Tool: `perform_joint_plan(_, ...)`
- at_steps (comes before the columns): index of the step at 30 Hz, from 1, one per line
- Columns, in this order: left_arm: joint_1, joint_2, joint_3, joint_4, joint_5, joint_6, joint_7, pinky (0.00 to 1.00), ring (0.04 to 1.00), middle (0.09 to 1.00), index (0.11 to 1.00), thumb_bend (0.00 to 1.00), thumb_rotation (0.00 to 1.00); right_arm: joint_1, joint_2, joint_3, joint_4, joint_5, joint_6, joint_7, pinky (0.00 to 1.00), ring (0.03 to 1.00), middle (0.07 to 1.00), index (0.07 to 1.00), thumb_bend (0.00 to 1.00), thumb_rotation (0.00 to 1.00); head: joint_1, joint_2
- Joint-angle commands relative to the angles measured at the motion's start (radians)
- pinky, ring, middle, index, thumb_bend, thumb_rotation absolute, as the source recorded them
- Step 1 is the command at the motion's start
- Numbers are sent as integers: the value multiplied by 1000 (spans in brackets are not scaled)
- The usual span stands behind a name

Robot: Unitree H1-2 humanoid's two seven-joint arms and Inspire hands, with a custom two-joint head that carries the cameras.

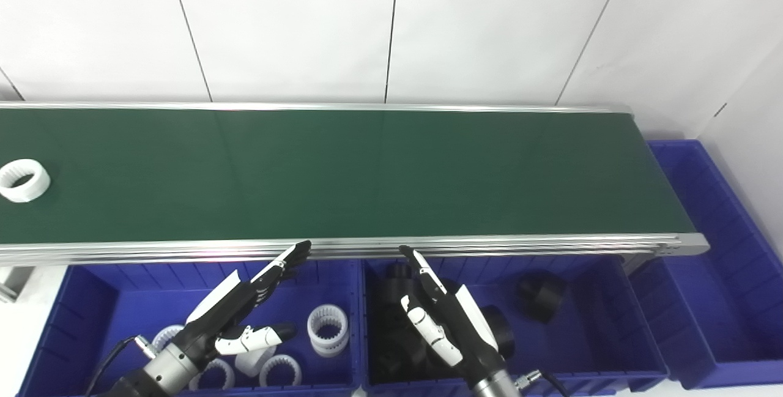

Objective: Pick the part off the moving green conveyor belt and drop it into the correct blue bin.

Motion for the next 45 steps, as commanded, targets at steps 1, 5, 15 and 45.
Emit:
perform_joint_plan(1,-20,0,1,-10,-13,-36,3,945,998,1000,1000,477,674,-9,4,1,-15,4,-18,-6,966,985,1000,982,380,993,1,1)
perform_joint_plan(5,-21,-2,1,-11,-13,-34,5,947,999,1000,1000,480,670,-9,4,0,-19,7,-17,-4,968,985,1000,983,375,998,2,1)
perform_joint_plan(15,-21,0,1,-11,-11,-40,4,947,998,1000,1000,487,685,-8,5,2,-26,5,-15,-4,969,984,1000,981,355,986,3,5)
perform_joint_plan(45,-11,-31,-107,47,119,-49,136,898,960,1000,979,476,567,42,-46,-13,73,53,-165,-21,931,967,989,970,354,954,312,-229)
